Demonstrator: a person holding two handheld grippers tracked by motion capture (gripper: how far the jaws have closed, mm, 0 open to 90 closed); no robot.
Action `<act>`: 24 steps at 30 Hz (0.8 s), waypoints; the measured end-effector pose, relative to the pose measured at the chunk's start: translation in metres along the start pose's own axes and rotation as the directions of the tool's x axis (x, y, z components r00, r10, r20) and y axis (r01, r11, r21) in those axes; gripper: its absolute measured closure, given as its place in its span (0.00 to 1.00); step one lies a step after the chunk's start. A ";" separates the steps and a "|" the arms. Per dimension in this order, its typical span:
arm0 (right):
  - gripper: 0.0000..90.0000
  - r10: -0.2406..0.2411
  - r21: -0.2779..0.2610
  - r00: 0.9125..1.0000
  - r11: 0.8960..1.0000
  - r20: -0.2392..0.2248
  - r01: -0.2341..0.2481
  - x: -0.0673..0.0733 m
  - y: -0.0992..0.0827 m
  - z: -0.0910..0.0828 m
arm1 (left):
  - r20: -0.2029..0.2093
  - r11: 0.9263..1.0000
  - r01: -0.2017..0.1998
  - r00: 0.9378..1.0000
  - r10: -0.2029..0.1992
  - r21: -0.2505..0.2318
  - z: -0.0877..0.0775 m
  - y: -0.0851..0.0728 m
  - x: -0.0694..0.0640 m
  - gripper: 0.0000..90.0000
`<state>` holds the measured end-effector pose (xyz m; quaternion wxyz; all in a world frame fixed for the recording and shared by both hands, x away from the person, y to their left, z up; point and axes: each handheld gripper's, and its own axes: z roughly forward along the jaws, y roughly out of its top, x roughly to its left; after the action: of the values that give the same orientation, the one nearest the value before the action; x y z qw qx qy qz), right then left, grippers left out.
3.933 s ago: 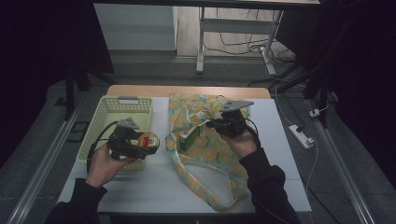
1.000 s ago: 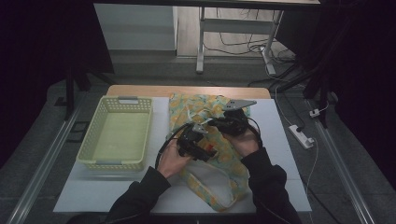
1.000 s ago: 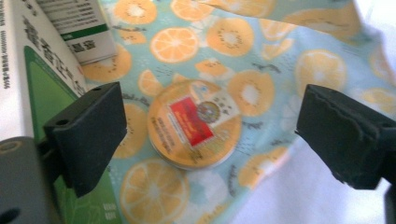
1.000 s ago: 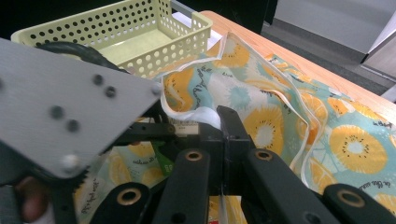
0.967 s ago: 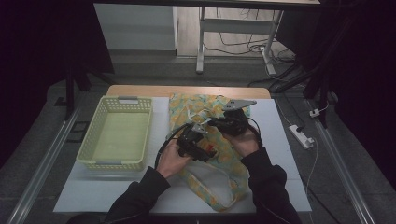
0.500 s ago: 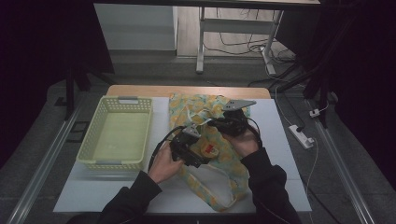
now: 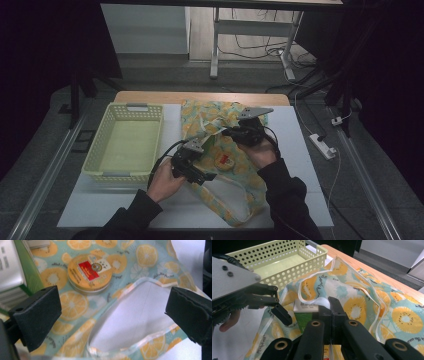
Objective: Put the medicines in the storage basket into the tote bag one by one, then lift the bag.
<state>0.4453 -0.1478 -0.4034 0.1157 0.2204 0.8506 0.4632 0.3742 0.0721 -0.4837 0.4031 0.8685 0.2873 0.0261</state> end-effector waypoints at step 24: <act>1.00 -0.001 0.008 1.000 1.000 -0.005 0.001 0.000 -0.001 0.002 | -0.002 0.995 -0.011 1.000 0.011 0.097 0.031 -0.020 0.009 0.04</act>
<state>0.4461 -0.1470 -0.4058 0.1126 0.2194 0.8529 0.4602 0.3810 0.0653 -0.5204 0.3598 0.8887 0.2838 0.0153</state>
